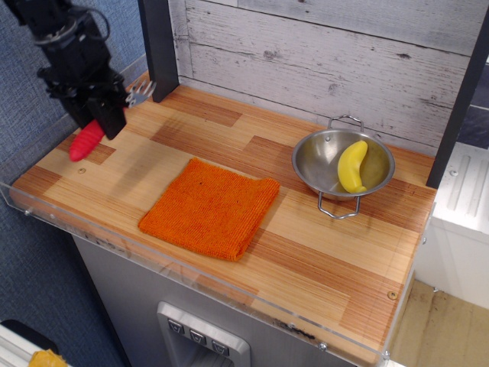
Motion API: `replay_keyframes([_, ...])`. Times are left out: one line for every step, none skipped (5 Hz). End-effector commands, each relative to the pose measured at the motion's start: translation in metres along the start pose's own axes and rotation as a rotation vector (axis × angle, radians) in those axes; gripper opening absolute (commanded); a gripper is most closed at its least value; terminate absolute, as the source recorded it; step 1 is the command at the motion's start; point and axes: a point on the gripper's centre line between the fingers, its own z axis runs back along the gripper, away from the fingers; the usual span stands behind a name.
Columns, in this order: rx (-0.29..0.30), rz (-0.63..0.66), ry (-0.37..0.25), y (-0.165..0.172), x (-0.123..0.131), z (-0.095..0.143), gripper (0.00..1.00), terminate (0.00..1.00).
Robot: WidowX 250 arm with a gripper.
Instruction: Put the fork next to the left side of the towel
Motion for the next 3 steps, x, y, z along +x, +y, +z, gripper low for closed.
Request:
replay_keyframes([0.120, 0.048, 0.049, 0.006, -0.012, -0.010, 0.00, 0.00])
replay_keyframes([0.135, 0.067, 0.056, 0.004, -0.016, -0.013, 0.00, 0.00])
replay_keyframes([0.136, 0.088, 0.064, -0.001, -0.022, -0.026, 0.00, 0.00])
